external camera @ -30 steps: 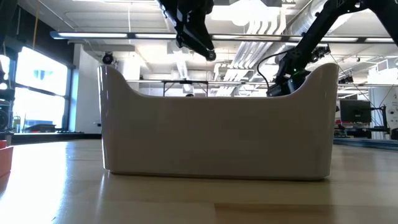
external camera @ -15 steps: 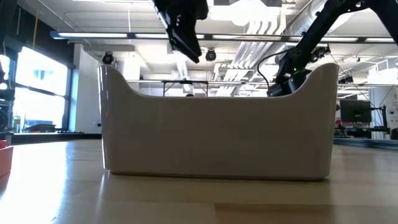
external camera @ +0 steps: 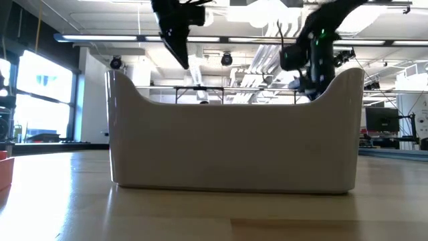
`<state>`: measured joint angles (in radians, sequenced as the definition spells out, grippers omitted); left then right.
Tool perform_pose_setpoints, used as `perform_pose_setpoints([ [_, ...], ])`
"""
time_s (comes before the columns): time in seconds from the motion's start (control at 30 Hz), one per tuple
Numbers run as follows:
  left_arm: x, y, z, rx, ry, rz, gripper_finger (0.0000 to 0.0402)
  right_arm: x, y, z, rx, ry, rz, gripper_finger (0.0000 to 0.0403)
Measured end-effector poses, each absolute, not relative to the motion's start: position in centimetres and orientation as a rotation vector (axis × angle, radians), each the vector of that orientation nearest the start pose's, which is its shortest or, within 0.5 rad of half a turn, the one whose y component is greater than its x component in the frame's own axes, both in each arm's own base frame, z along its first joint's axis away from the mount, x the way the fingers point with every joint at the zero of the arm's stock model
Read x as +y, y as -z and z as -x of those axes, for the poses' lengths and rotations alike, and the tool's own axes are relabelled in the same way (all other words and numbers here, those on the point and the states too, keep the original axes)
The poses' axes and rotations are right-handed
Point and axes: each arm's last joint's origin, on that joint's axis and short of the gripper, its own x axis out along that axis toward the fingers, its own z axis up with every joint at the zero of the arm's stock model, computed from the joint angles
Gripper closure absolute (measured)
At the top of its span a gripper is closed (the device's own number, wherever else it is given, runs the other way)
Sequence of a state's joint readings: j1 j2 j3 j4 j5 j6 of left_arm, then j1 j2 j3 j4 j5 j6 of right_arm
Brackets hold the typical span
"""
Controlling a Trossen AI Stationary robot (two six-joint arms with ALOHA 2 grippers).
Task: Sort & place blocks by color
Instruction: Put the red game piece into the white bin
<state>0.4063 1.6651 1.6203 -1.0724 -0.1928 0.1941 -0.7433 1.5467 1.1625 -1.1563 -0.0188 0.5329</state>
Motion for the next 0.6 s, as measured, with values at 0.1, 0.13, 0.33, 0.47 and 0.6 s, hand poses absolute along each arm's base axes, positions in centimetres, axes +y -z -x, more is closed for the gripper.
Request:
perform_pose_setpoints([
  [0.1,13.8,-33.2,-29.5,1.222,-0.431,-0.069,0.0163,-15.6,-25.1,-20.7,1.221,0.926,-0.986,0.0294],
  [0.13,13.8,-33.3,-29.2,1.236,-0.434,-0.078,0.0163,-14.8,-25.6,-21.0,1.194,0.909,-0.98,0.0294],
  [0.33,14.4,-34.2,-27.2,1.284,-0.464,-0.087,0.0163,-9.9,-27.6,-23.4,1.052,0.794,-0.944,0.0293],
  [0.47,15.2,-34.8,-26.0,1.267,-0.506,-0.064,0.0163,-7.0,-28.2,-25.3,0.97,0.674,-0.916,0.0292],
  [0.6,16.4,-35.1,-25.0,1.262,-0.553,-0.033,0.0163,-4.1,-28.9,-27.3,0.87,0.508,-0.858,0.0292],
])
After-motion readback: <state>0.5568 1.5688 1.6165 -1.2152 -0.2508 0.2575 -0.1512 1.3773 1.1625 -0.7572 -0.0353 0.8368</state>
